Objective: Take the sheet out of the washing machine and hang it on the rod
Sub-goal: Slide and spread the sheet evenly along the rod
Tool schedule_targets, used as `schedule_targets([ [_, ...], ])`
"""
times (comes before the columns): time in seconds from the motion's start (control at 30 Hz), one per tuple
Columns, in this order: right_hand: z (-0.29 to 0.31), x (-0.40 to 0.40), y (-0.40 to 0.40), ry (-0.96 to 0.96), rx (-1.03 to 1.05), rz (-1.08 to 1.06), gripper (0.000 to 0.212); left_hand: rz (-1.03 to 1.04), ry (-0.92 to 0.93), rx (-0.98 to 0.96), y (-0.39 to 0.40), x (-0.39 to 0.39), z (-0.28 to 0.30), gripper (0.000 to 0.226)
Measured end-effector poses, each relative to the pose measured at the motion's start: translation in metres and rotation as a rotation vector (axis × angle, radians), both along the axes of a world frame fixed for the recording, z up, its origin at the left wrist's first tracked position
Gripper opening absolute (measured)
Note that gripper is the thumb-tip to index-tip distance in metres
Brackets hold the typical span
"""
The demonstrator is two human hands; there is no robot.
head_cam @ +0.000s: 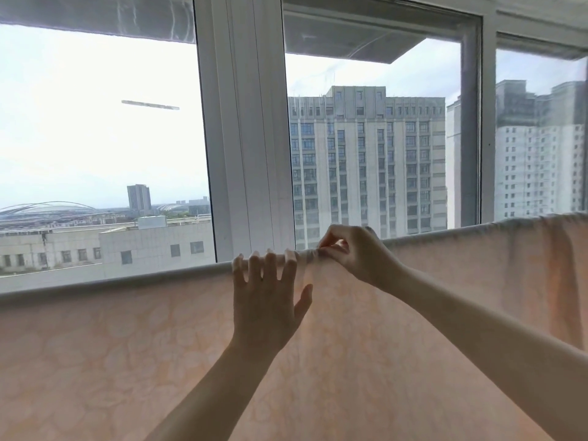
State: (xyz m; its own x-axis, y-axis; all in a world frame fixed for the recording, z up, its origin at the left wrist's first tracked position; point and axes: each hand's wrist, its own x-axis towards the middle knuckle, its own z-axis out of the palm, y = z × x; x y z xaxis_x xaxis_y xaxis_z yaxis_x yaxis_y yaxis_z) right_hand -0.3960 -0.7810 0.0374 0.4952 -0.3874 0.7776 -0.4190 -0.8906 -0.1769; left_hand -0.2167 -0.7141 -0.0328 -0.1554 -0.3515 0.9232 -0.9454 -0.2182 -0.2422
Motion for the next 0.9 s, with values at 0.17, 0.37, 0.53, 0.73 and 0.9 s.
schedule_targets([
  [0.17, 0.002, -0.012, -0.017, -0.124, -0.068, -0.119, 0.003, 0.013, -0.017, -0.019, 0.000, 0.005, 0.000, 0.056],
  [0.37, -0.007, -0.027, -0.028, -0.083, -0.017, -0.074, 0.011, 0.046, 0.026, -0.008, -0.003, -0.008, 0.001, 0.054],
  [0.53, -0.007, -0.035, -0.038, -0.049, -0.015, -0.016, 0.006, 0.070, 0.023, 0.021, -0.013, -0.031, 0.002, 0.053],
  [0.73, -0.009, -0.038, -0.049, -0.021, -0.029, 0.070, 0.004, 0.079, 0.058, -0.009, -0.035, -0.064, 0.002, 0.056],
  [0.9, -0.012, -0.050, -0.055, 0.045, 0.002, 0.221, 0.011, 0.080, 0.053, -0.064, -0.035, -0.065, 0.004, 0.057],
])
